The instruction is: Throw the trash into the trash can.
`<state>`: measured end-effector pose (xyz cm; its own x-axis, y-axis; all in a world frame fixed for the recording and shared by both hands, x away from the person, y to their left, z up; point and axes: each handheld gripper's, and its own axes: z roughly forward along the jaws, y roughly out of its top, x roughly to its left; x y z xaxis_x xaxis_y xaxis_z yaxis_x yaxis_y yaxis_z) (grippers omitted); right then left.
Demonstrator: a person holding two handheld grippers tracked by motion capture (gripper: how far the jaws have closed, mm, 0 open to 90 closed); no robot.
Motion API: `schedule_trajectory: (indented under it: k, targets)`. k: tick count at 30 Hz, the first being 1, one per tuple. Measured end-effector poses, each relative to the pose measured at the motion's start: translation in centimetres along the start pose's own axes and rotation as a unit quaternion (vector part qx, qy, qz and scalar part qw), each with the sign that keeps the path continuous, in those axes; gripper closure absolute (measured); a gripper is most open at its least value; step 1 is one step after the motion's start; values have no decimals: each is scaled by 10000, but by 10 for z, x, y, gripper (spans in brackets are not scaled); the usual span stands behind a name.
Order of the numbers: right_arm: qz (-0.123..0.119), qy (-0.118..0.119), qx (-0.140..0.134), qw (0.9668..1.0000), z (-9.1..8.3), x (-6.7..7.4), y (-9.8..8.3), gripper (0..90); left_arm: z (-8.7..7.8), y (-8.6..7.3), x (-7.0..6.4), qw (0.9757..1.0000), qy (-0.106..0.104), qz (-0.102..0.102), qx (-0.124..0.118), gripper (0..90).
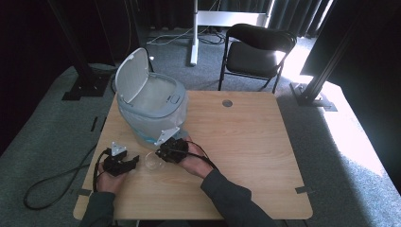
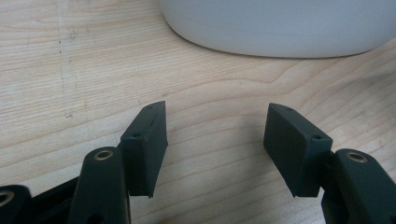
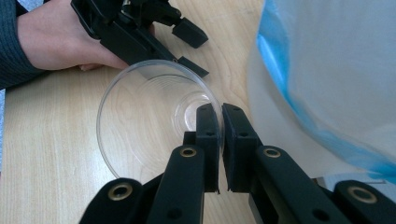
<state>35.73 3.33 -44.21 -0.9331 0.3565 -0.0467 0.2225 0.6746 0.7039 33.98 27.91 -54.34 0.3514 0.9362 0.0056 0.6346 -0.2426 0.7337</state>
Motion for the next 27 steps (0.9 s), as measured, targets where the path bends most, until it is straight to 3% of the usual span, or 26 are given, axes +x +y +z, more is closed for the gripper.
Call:
schedule_trajectory:
  k: [27]
  targets:
    - [221,-307,-150,9992,-39,-24,-19,859,0,0,0,10000,3,-13,-11,398]
